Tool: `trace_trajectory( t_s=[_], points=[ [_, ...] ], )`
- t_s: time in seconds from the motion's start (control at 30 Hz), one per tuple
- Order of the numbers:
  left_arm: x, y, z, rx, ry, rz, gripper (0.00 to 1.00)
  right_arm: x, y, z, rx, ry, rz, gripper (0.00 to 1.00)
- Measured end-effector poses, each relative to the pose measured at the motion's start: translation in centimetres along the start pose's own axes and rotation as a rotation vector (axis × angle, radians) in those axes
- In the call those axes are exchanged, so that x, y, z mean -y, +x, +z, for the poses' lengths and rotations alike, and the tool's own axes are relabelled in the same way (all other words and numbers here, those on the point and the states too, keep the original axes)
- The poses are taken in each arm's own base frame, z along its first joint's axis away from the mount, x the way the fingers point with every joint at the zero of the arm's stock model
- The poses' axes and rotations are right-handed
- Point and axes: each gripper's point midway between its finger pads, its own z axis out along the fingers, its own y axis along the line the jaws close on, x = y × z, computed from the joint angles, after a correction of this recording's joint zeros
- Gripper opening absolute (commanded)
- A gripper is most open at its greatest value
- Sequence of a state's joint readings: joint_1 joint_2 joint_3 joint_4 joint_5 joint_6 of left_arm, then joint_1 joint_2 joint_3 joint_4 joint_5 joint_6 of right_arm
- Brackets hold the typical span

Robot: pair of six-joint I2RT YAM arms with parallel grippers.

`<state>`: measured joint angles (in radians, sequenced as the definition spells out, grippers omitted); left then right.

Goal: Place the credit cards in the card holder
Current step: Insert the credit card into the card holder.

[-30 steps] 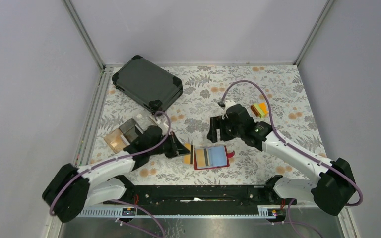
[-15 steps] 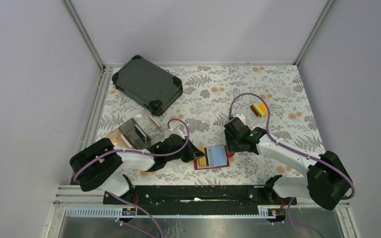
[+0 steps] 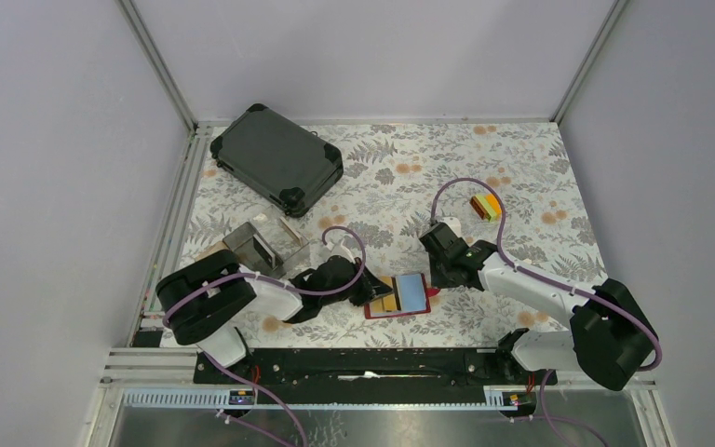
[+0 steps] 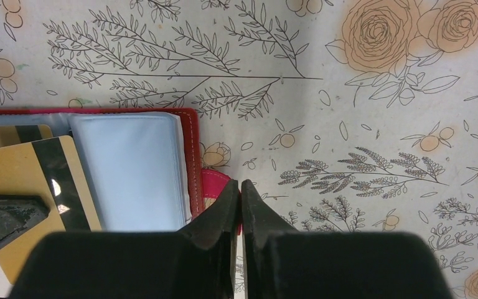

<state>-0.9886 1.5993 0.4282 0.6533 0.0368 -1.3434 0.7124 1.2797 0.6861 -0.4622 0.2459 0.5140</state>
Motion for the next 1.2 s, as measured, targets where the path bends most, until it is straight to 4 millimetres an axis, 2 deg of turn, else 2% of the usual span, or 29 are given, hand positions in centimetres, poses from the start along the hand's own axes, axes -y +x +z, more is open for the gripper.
trace_trajectory(
  t_s=[0.2, 1.2],
  points=[
    [-0.03, -0.13, 0.12, 0.014, -0.008, 0.004, 0.0, 0.0, 0.02, 0.02, 0.0, 0.001, 0.004, 0.0],
    [-0.56, -0.35, 0.64, 0.021, -0.084, 0.047, 0.0, 0.02, 0.08, 0.07, -0.001, 0.001, 0.005, 0.0]
  ],
)
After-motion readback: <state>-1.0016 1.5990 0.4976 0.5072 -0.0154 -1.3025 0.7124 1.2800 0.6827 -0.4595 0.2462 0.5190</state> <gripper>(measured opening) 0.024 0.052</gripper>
